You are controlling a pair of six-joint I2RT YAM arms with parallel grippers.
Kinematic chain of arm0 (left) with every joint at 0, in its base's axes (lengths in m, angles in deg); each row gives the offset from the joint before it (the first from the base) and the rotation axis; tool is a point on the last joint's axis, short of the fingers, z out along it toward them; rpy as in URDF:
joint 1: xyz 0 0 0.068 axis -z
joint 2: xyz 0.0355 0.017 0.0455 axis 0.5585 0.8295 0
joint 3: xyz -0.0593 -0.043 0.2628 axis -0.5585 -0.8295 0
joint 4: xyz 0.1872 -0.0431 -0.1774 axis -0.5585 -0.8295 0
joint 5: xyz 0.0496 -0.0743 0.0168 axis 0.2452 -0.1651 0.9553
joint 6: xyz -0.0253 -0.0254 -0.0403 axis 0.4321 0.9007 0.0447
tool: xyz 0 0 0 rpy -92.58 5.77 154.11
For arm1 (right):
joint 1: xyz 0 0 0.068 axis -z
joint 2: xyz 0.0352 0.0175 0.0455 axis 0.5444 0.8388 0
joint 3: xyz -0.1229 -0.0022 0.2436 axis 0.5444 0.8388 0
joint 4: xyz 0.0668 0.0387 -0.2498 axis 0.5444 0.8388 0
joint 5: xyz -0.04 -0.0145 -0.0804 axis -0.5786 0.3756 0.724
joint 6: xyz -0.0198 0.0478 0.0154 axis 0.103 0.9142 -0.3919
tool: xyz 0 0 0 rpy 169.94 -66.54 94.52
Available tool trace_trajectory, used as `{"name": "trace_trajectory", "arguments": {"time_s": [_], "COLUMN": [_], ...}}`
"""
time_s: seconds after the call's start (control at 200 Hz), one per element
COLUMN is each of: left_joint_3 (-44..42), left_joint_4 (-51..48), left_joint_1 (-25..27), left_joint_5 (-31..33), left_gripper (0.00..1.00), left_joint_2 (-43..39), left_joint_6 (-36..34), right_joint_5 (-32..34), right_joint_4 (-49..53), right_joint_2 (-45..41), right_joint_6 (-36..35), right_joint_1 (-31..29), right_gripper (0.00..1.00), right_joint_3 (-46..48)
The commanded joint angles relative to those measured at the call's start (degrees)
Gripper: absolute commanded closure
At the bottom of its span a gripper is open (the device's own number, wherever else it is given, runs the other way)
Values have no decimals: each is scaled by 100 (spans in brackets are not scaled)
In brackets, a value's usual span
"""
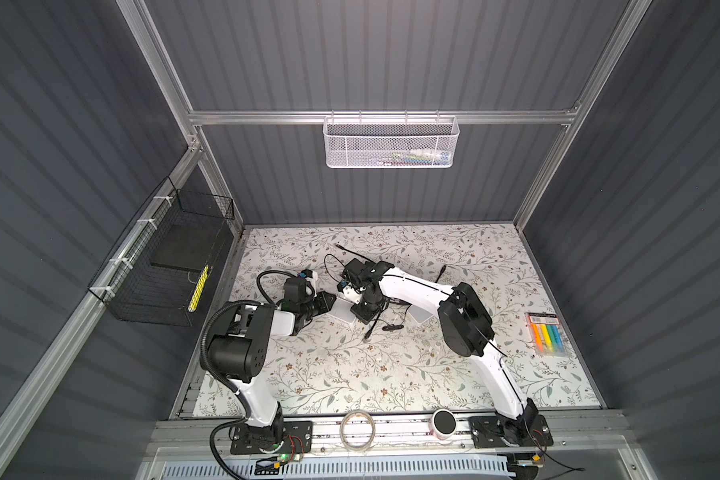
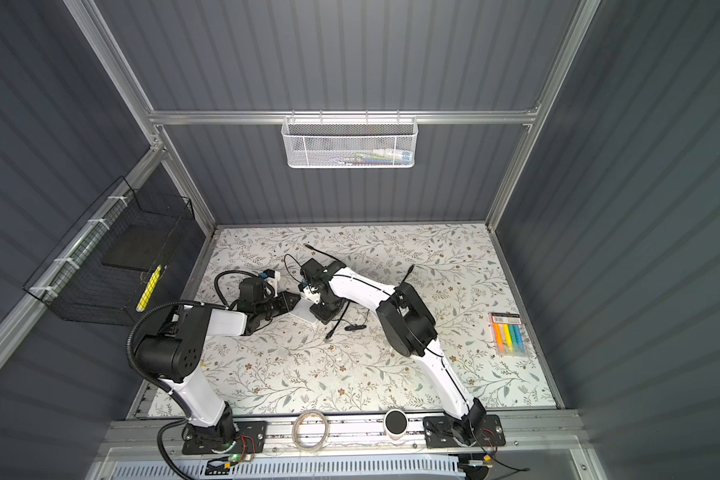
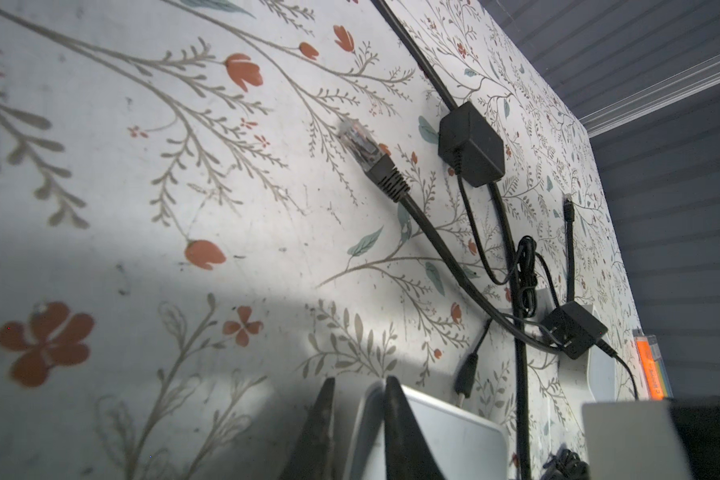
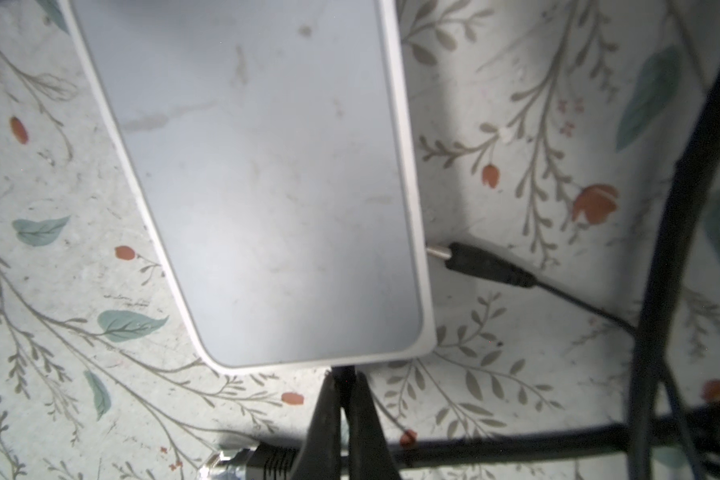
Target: Insert the plug into the switch port
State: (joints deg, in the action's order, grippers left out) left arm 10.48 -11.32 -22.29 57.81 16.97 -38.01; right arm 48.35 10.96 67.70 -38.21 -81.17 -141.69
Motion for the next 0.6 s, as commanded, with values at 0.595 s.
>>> {"name": "trace_trajectory", "arguments": {"time_s": [0.595], "left_joint_3": [-451], "left_joint_4": [-2090], "left_joint_1": [768], "left_joint_5": [-953], "left_gripper": [78], "left_joint_2": [299], "left_joint_6": [70], "right_joint_5": [-432], "right_joint_4": [-3403], "right_joint_2": [64], "right_joint_6": [-152], "right_joint_1": [-121], "right_gripper": [98], "right_joint_3": [-409]}}
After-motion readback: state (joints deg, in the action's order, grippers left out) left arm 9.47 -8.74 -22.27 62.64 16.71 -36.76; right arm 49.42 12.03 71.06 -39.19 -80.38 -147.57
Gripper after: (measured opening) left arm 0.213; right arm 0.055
